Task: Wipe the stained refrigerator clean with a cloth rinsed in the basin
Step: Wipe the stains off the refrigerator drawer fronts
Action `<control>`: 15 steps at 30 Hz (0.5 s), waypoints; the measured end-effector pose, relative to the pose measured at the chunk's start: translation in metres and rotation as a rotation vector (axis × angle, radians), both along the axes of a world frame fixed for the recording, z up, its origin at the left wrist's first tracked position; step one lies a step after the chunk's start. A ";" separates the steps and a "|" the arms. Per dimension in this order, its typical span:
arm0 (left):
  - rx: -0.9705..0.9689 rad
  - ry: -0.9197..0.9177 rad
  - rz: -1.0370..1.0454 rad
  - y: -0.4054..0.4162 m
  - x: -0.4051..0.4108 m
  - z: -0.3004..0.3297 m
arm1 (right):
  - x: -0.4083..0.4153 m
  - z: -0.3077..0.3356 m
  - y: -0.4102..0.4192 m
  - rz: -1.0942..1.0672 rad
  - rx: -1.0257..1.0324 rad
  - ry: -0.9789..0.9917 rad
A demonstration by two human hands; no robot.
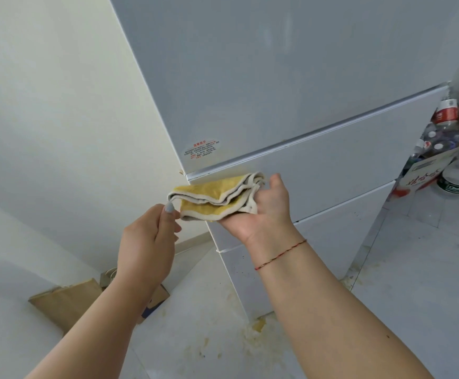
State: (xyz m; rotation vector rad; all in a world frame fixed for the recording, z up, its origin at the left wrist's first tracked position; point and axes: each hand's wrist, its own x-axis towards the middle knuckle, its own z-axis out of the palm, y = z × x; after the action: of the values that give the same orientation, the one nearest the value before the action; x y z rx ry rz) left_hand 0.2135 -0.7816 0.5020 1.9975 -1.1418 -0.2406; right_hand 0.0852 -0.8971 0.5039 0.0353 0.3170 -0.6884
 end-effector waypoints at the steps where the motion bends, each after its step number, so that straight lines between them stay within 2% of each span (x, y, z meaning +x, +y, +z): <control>1: -0.020 0.028 0.000 0.000 -0.003 0.002 | -0.009 0.006 0.003 0.001 -0.016 -0.006; 8: -0.113 0.220 0.001 0.001 -0.023 0.005 | -0.065 0.000 0.014 -0.127 -0.167 0.055; 15: 0.125 0.536 -0.083 -0.021 -0.054 0.005 | -0.091 -0.017 0.026 -0.098 -0.217 0.197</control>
State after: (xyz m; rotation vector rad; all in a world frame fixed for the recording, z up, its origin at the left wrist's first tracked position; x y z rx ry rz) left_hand 0.1599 -0.8026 0.5073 1.8299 -0.8749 -0.8520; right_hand -0.0060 -0.8715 0.4871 -0.2256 0.4300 -0.8226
